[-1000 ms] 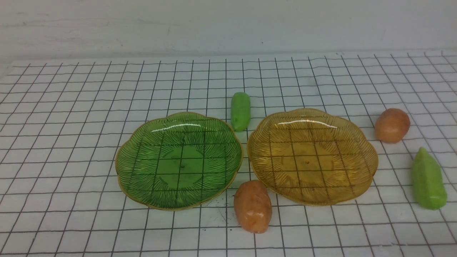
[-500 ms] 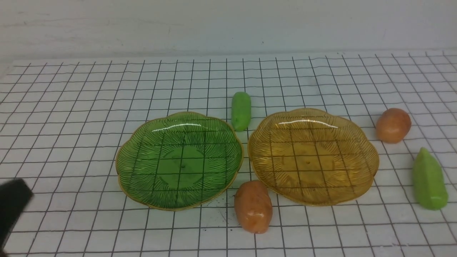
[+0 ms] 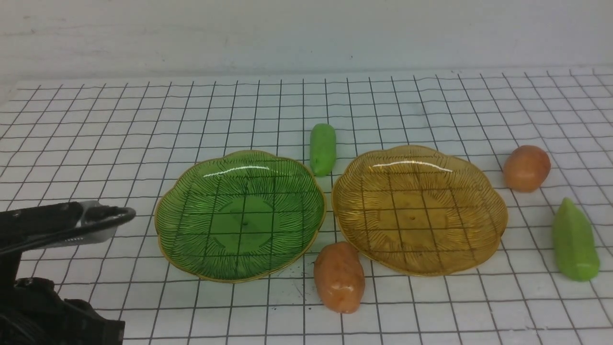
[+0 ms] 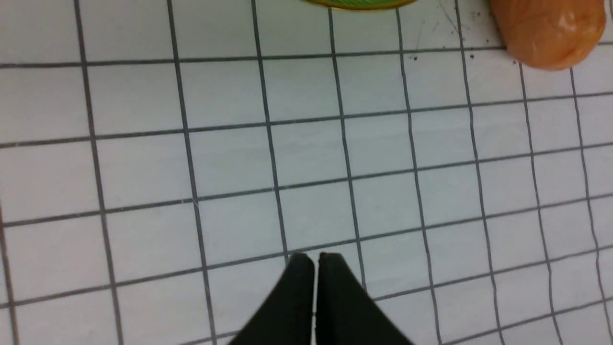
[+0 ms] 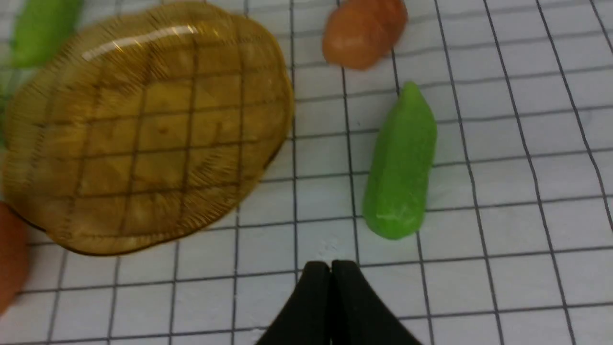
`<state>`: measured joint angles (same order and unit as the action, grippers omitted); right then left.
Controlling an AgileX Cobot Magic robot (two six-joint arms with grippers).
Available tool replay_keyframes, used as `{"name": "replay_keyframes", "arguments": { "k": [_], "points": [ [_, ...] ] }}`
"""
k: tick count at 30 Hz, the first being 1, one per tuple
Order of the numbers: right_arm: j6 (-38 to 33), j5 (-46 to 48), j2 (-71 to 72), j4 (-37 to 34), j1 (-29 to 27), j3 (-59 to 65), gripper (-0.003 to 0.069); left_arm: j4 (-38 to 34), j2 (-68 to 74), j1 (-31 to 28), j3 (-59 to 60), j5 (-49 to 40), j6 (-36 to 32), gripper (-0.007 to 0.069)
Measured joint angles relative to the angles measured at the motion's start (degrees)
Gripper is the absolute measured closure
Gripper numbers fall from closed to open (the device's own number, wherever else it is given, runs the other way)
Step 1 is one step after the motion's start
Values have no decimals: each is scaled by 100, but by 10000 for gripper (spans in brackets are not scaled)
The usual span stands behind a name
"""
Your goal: Put different types of vegetables on the plate.
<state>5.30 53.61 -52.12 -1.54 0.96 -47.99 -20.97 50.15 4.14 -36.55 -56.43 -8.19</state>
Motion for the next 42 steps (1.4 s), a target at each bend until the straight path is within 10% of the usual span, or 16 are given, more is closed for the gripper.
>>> {"name": "replay_keyframes", "arguments": {
  "k": [17, 29, 34, 38, 42],
  "points": [
    [-162, 1212, -4604, -835, -1269, -2306, 645, 13, -113, 0, -10, -461, -400, 632],
    [-409, 1015, -5443, -894, -1257, -2614, 109, 13, -113, 0, -10, -465, -412, 632],
    [-433, 601, -5651, -915, -1257, -2634, -5, 13, -113, 0, -10, -465, -412, 632],
    [-530, 425, -5924, -944, -1257, -2634, 36, 13, -113, 0, -10, -467, -412, 632],
    [-564, 427, -5929, -944, -1257, -2656, 267, 13, -113, 0, -10, -479, -412, 632]
  ]
}}
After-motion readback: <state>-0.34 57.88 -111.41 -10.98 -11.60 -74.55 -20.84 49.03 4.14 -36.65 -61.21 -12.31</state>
